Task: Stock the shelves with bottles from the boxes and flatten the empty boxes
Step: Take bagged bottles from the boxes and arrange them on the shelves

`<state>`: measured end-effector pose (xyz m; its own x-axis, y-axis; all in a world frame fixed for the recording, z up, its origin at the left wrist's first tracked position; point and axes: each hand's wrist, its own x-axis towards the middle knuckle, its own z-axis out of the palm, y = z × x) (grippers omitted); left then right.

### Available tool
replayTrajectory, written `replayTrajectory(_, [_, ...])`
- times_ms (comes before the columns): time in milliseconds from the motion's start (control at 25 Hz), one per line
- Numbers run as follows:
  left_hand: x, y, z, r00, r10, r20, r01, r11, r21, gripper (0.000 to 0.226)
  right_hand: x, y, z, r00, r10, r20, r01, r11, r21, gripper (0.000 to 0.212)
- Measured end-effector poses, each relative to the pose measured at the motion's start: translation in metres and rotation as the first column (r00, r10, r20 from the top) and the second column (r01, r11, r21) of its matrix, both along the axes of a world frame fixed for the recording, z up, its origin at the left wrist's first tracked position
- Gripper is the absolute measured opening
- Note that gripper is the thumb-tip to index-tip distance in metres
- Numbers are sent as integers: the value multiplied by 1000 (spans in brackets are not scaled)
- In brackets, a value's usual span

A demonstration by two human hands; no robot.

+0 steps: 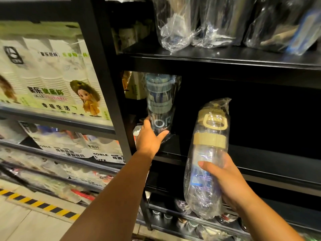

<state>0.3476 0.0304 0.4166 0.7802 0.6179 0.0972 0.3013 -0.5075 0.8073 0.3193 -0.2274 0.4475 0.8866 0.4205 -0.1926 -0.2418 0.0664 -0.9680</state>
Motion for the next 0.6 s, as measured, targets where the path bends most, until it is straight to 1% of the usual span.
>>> replayTrajectory(80, [-2, -1, -2, 1000, -20, 8, 20, 1000, 23, 83, 4, 5, 5, 999, 10, 33, -9, 1000, -19, 62])
replayTrajectory(160, [-3, -1, -4, 999, -33, -18, 34, 998, 45, 92, 10, 7, 9, 997, 10, 79, -4, 998, -68, 58])
replayTrajectory(200, [-5, -1, -5, 999, -36, -37, 38, 998, 53, 95, 14, 8, 12, 994, 14, 107, -3, 995, -96, 57])
replayTrajectory(280, [-10, -5, -9, 997, -54, -63, 58, 996, 61, 98, 22, 10, 16, 987, 16, 162, 6, 991, -137, 62])
replayTrajectory(360, [-18, -11, -15, 992, -70, -104, 81, 991, 109, 102, 28, 15, 22, 975, -42, 217, 75, 987, -145, 64])
replayTrajectory(440, [-28, -18, -18, 988, -67, -138, 91, 981, 170, 103, 32, 25, 27, 950, -121, 289, 168, 975, -144, 62])
replayTrajectory(480, [-32, -20, -19, 989, -66, -131, 90, 979, 182, 101, 33, 31, 30, 937, -144, 319, 197, 971, -138, 62])
replayTrajectory(600, [-42, -28, -24, 992, -78, -104, 104, 957, 270, 89, 37, 50, 34, 915, -182, 359, 237, 964, -117, 60])
